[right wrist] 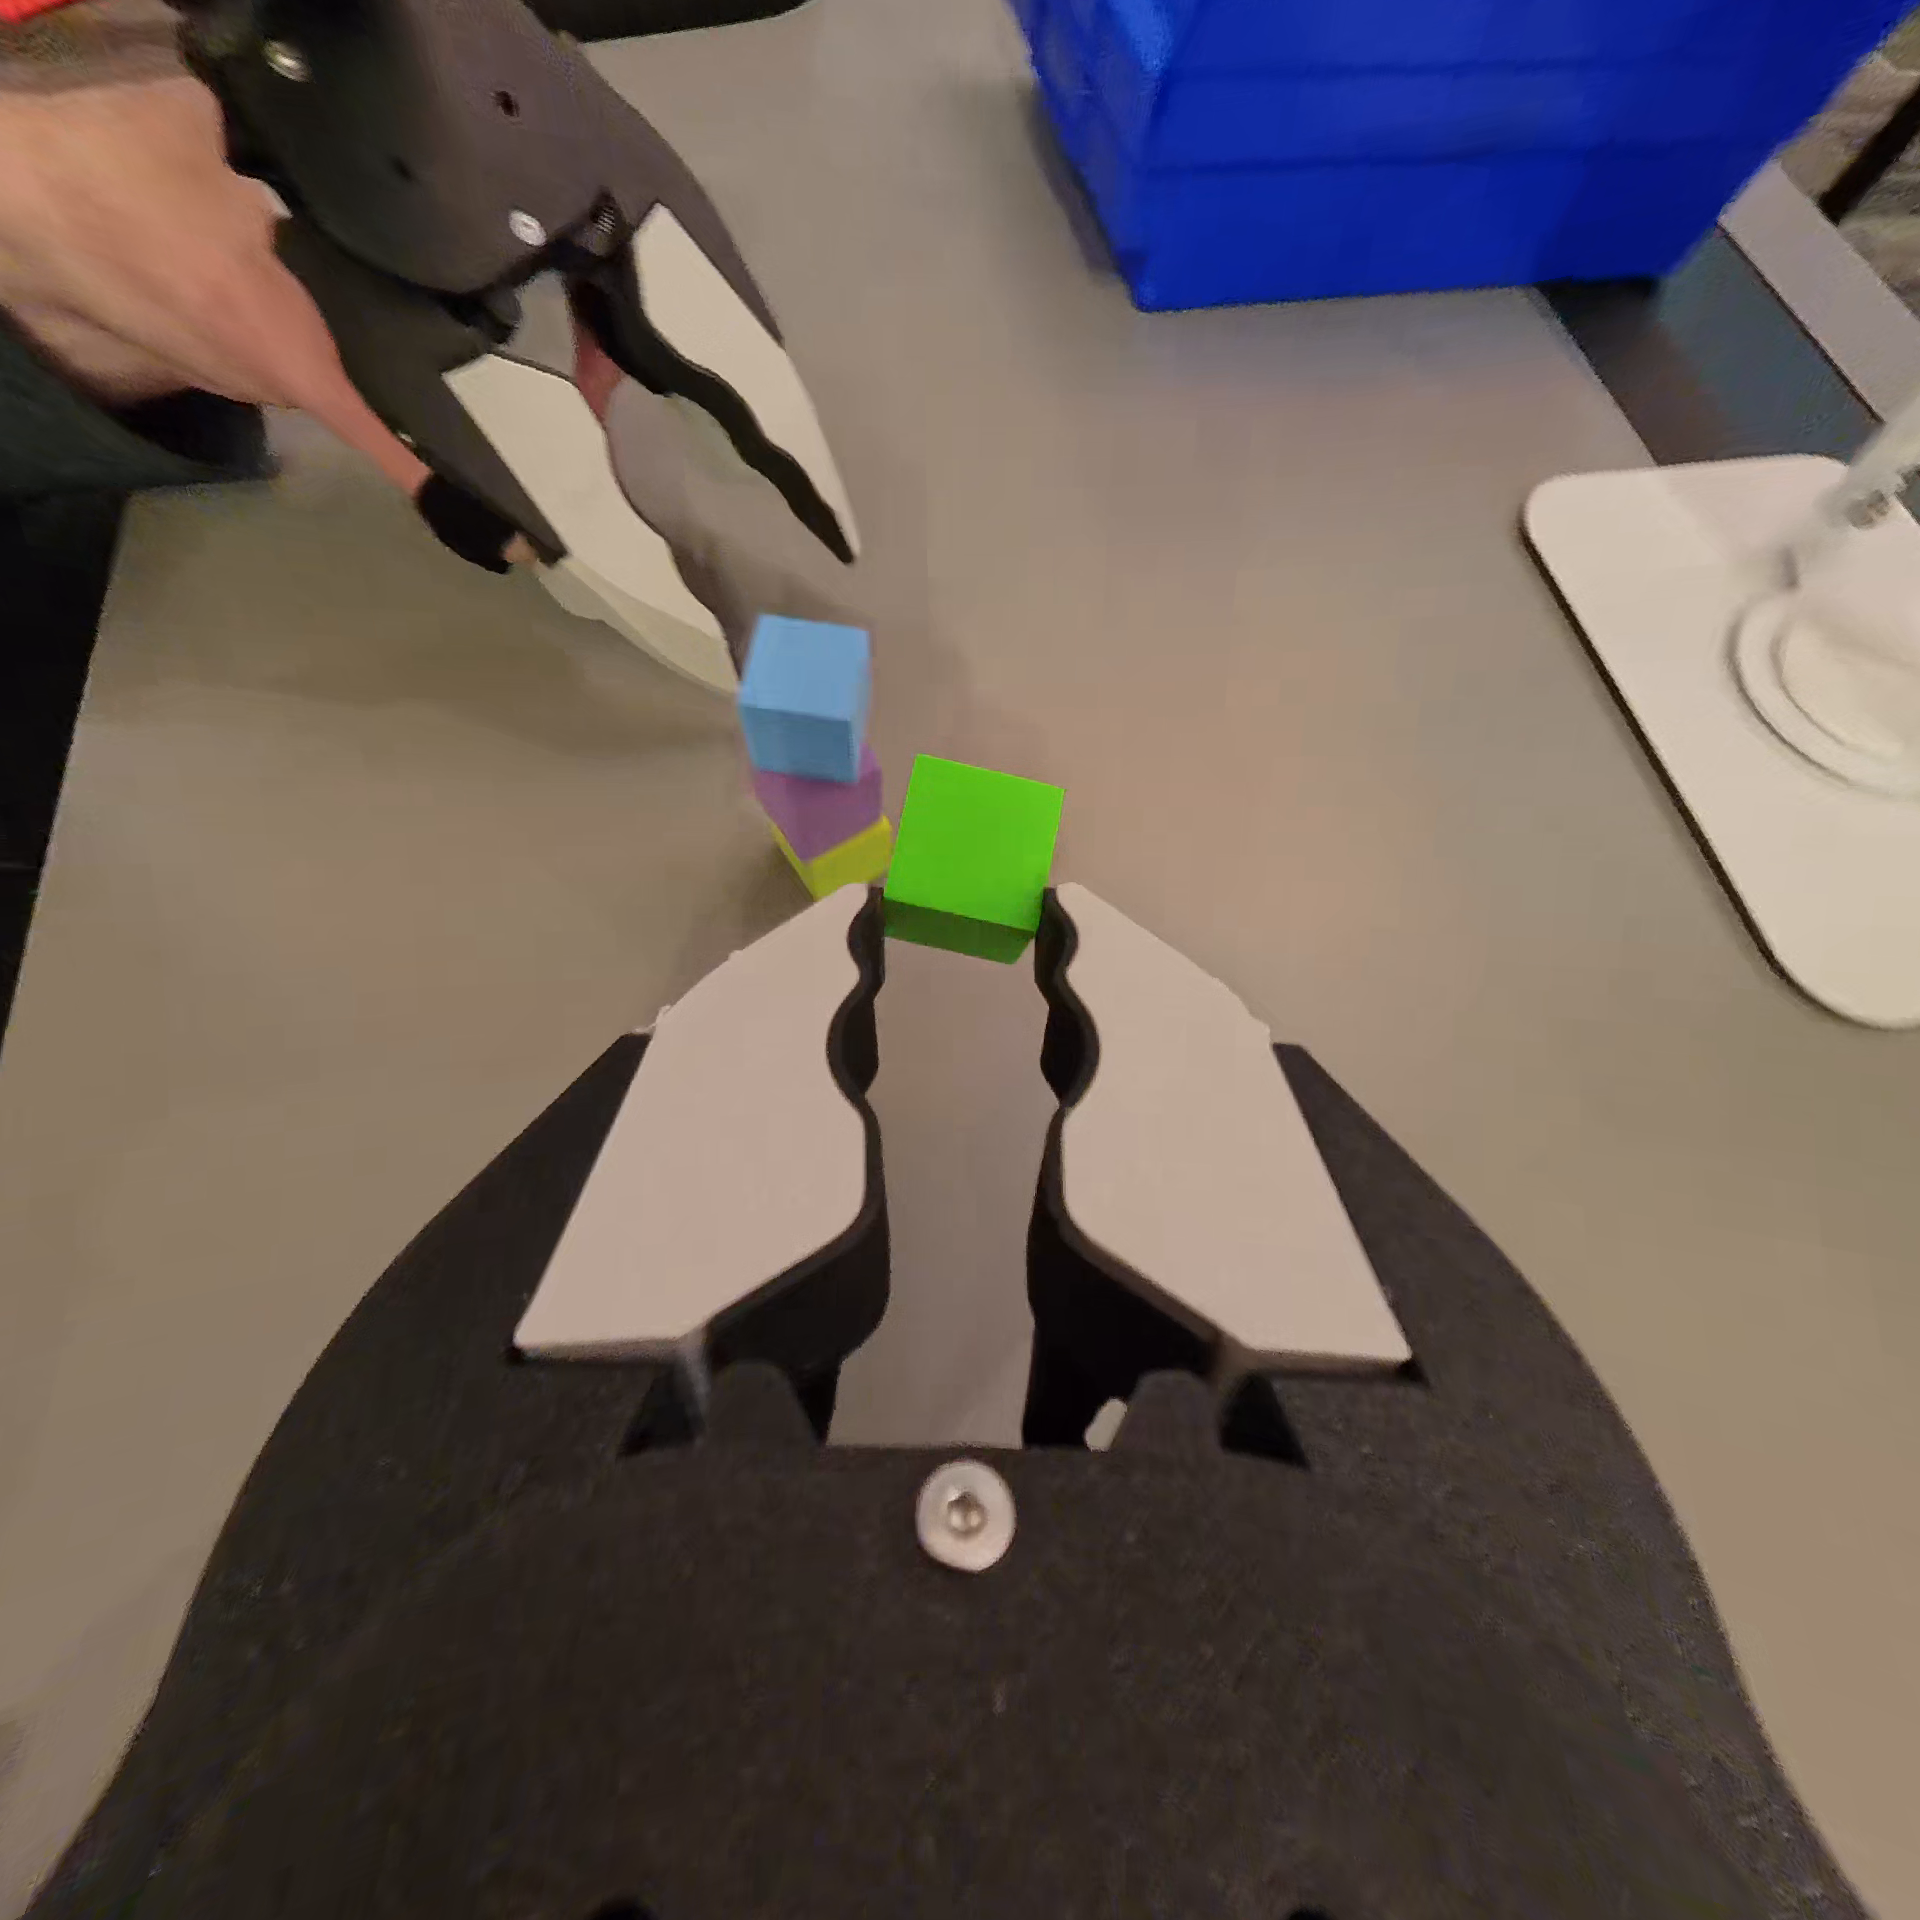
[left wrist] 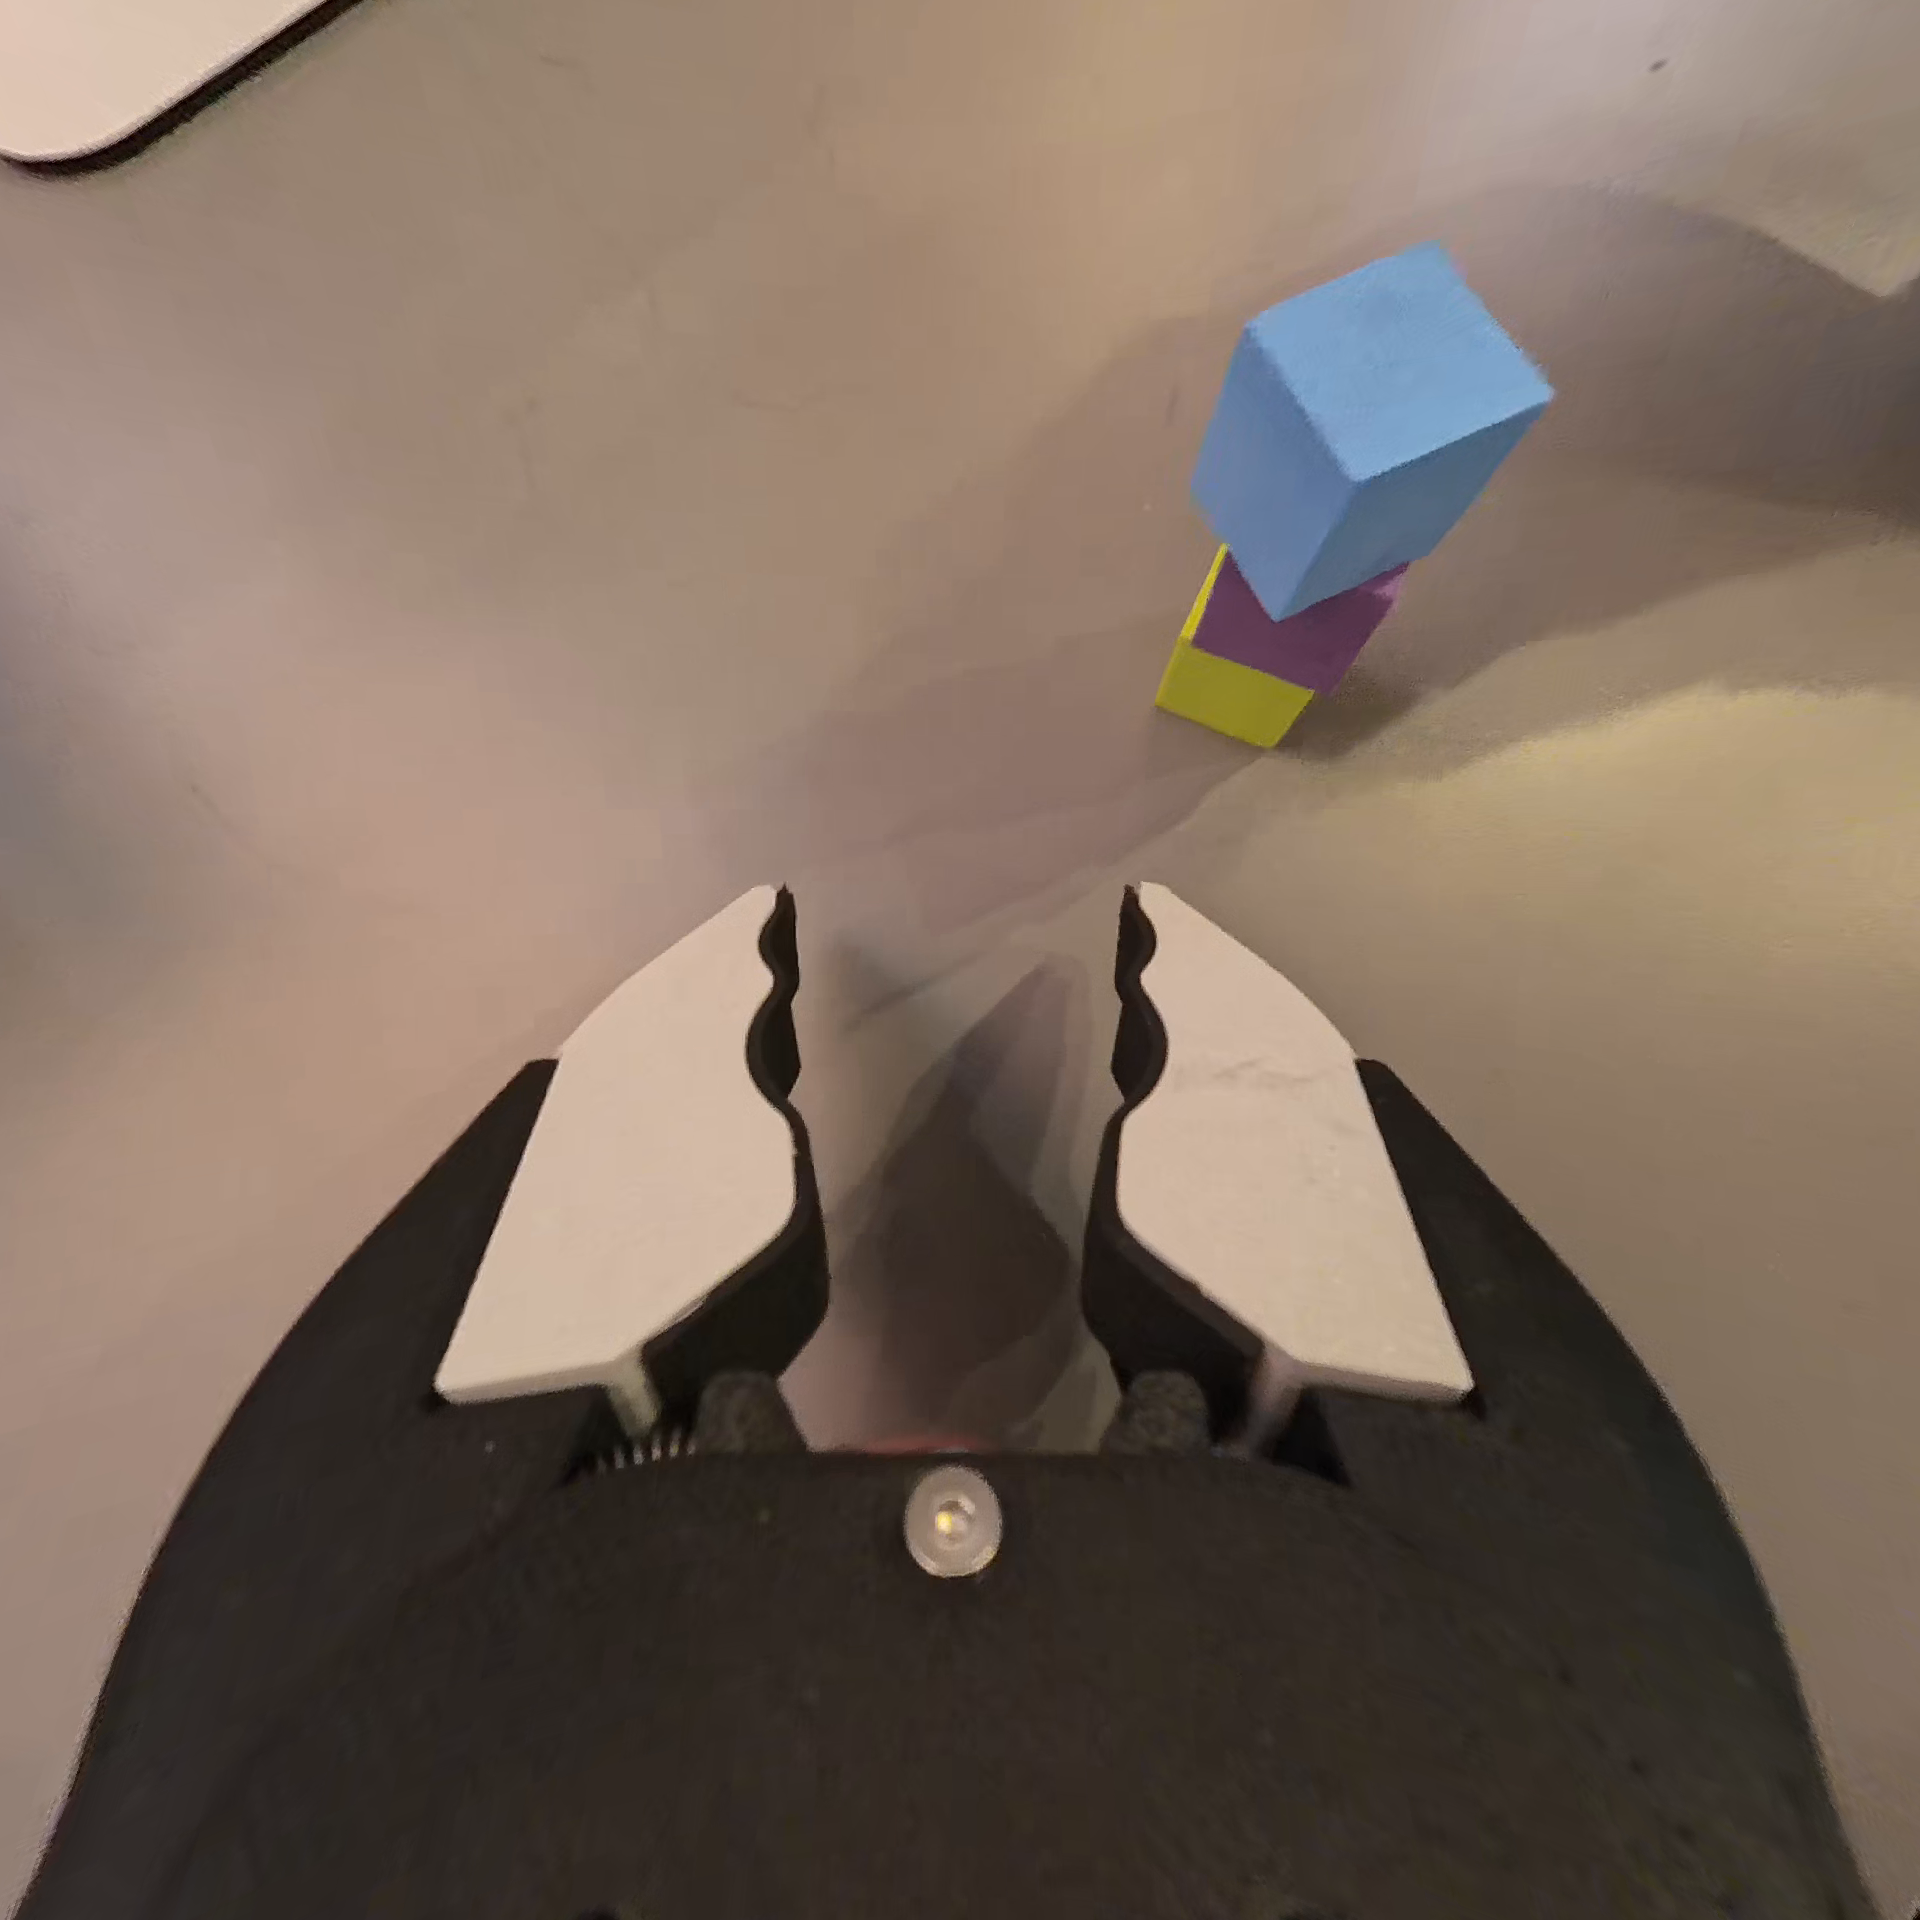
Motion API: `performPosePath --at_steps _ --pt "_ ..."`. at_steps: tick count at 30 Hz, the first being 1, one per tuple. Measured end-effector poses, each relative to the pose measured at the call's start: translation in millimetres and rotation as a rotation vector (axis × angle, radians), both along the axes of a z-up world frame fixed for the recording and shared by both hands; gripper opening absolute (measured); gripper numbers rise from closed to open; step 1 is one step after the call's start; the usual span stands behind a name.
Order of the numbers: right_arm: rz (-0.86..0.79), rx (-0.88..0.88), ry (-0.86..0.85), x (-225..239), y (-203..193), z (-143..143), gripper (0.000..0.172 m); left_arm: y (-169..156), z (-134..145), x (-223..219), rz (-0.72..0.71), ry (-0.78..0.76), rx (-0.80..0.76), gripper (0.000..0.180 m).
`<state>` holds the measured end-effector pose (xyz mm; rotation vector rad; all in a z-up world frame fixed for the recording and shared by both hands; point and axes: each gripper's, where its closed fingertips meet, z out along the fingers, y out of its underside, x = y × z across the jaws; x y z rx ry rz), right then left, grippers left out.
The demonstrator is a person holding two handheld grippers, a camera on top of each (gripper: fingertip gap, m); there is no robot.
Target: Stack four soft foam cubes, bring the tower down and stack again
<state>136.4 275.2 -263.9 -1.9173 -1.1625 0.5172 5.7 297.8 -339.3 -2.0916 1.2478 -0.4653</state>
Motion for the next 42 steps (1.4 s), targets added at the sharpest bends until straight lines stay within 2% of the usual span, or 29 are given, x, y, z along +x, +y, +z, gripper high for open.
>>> performPosePath --at_steps 7,13,32,42 --pt "0.184 0.001 -0.098 -42 -2 11 0.027 4 -12 -5 0.043 0.007 -0.034 0.058" --pt "0.261 -0.034 -0.226 -58 -2 0 0.027 7 -12 -5 0.048 -0.005 -0.039 0.056" --pt "0.218 -0.084 -0.194 -65 1 -7 0.028 7 -12 -4 0.042 -0.018 -0.045 0.057" --pt "0.177 -0.069 -0.171 -54 3 -2 0.048 6 -12 -4 0.037 -0.023 -0.051 0.058"
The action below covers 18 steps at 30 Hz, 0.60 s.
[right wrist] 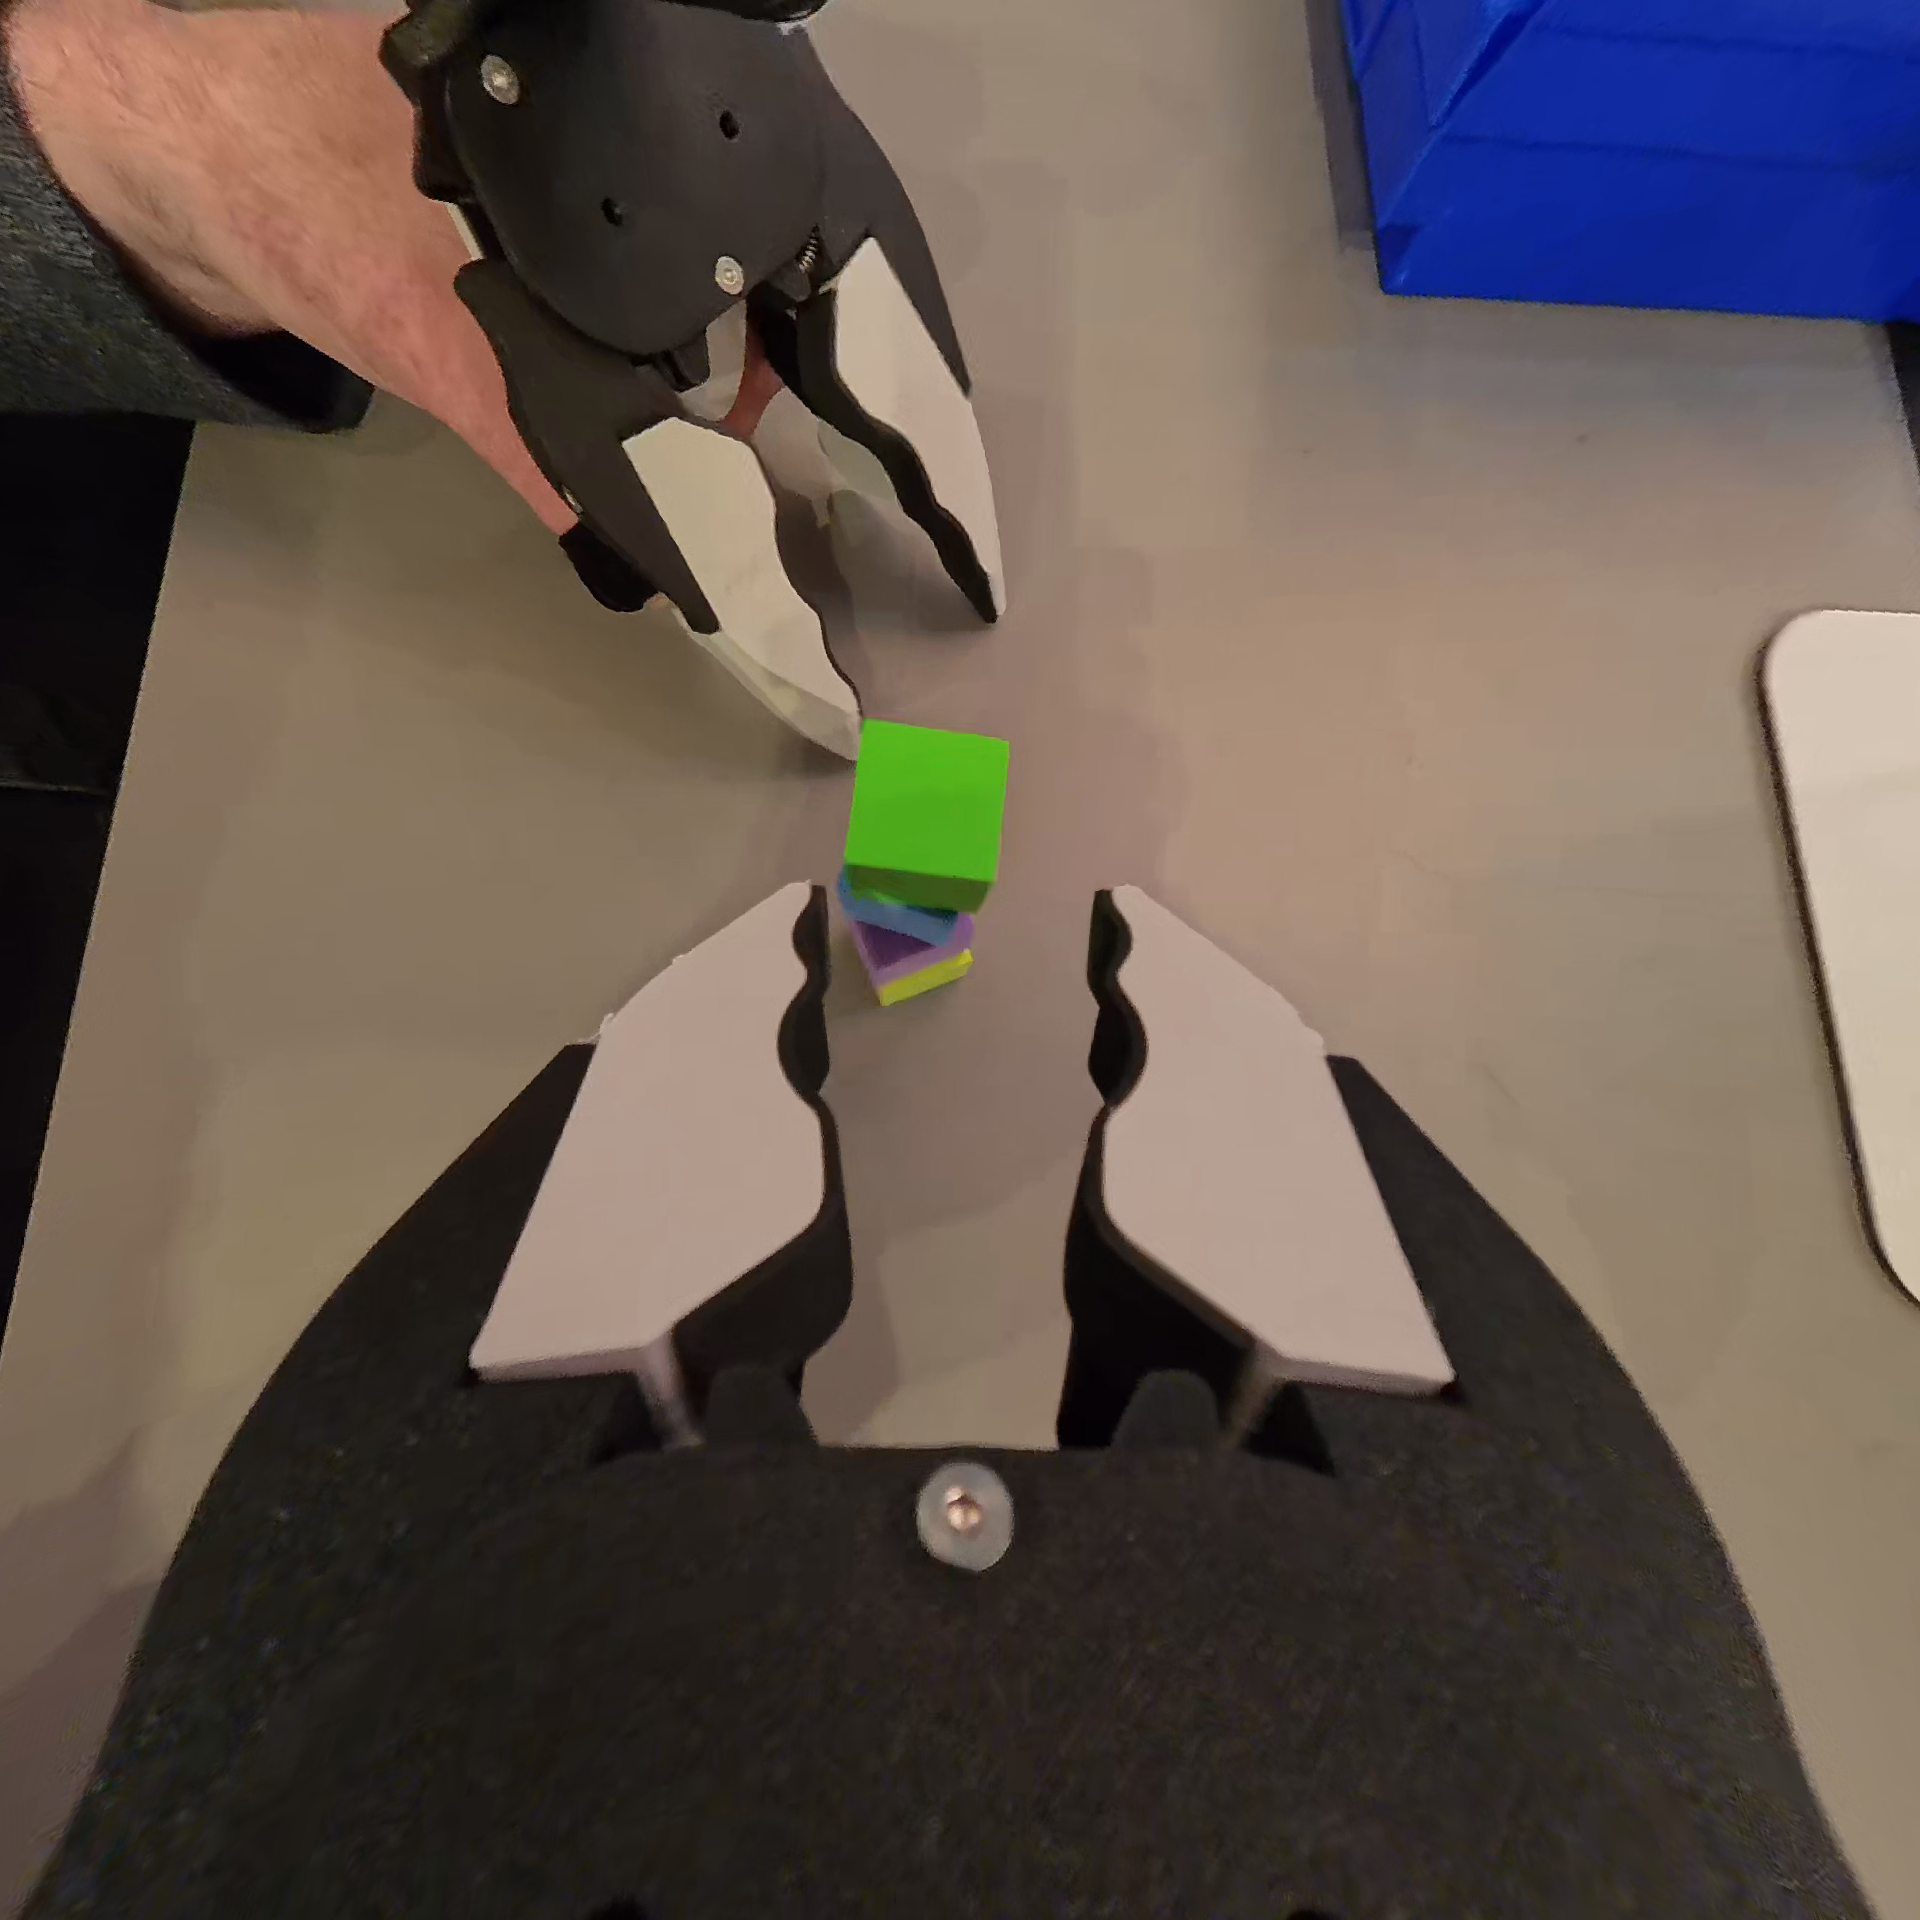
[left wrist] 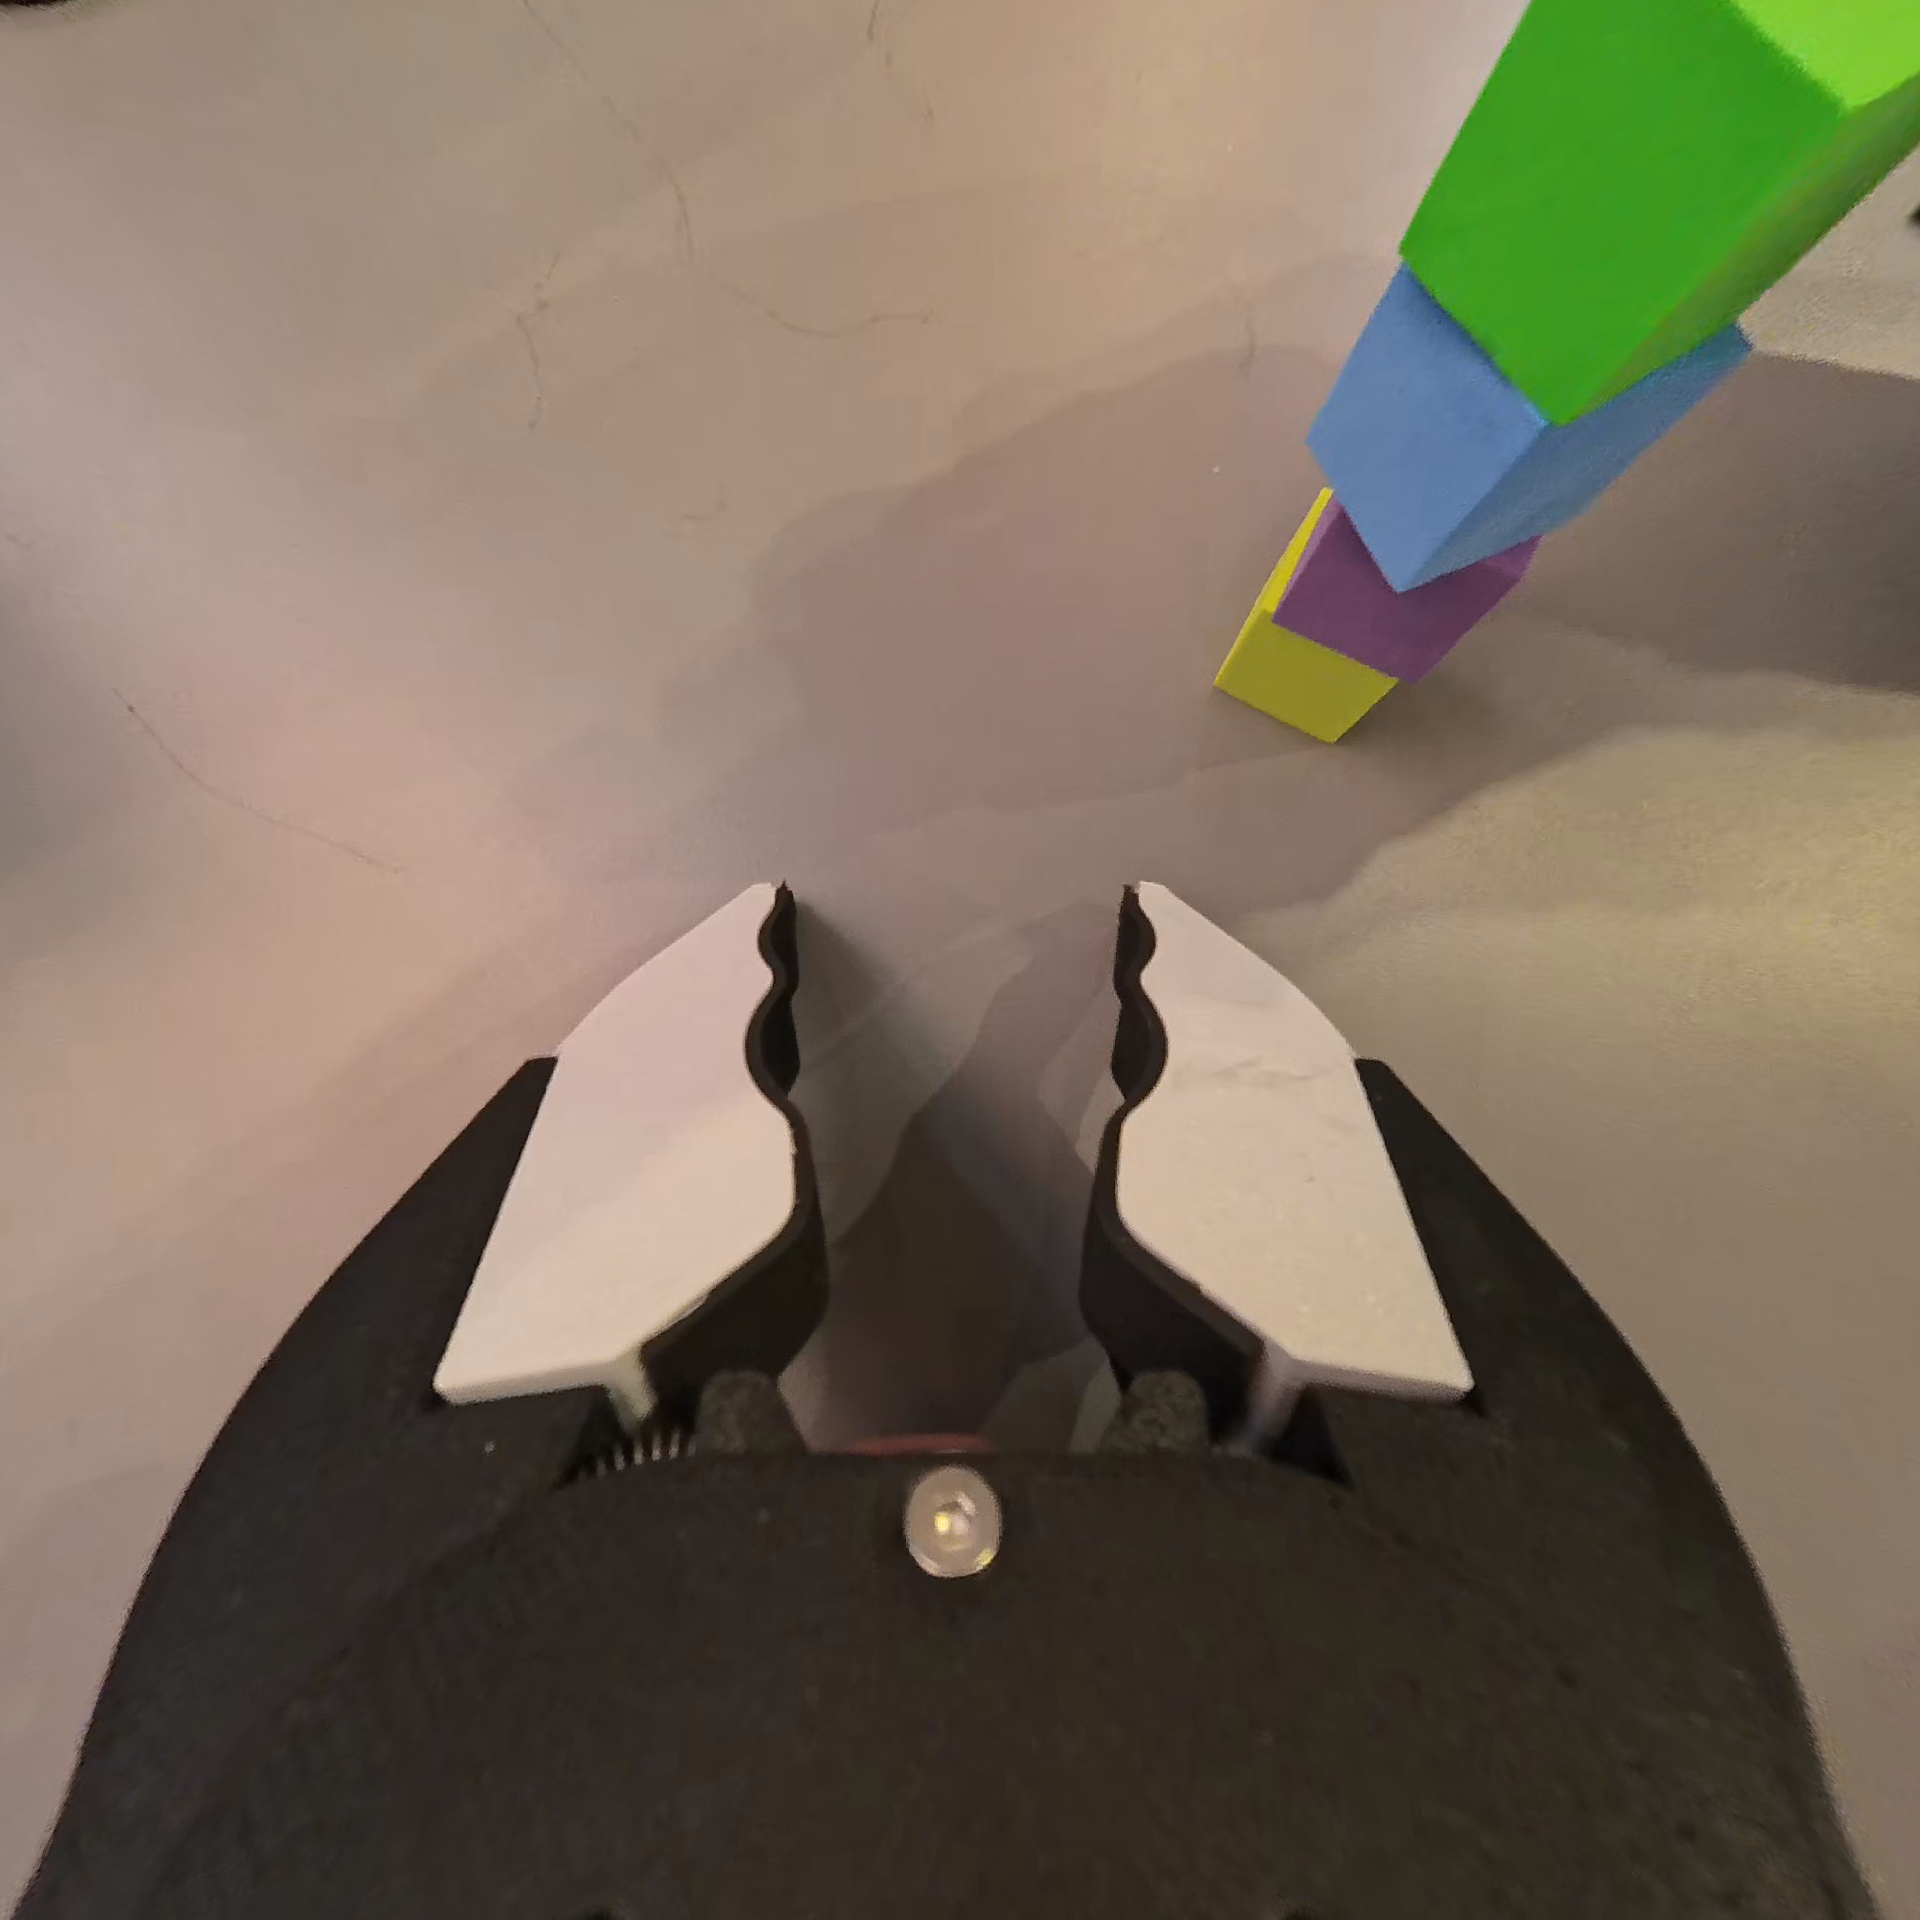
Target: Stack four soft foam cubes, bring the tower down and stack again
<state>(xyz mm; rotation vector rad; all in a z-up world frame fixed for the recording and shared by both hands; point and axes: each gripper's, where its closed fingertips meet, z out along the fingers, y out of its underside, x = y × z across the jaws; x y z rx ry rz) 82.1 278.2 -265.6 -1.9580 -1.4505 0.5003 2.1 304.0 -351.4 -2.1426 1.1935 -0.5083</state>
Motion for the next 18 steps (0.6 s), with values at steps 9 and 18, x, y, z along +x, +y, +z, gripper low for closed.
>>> performPosePath --at_steps 9,18 --pt "-0.304 0.057 0.040 102 22 -23 0.042 0 -1 0 0.001 0.008 0.009 0.058" --pt "-0.653 0.167 0.012 222 44 -63 0.034 3 -1 -1 0.019 0.016 0.023 0.053"
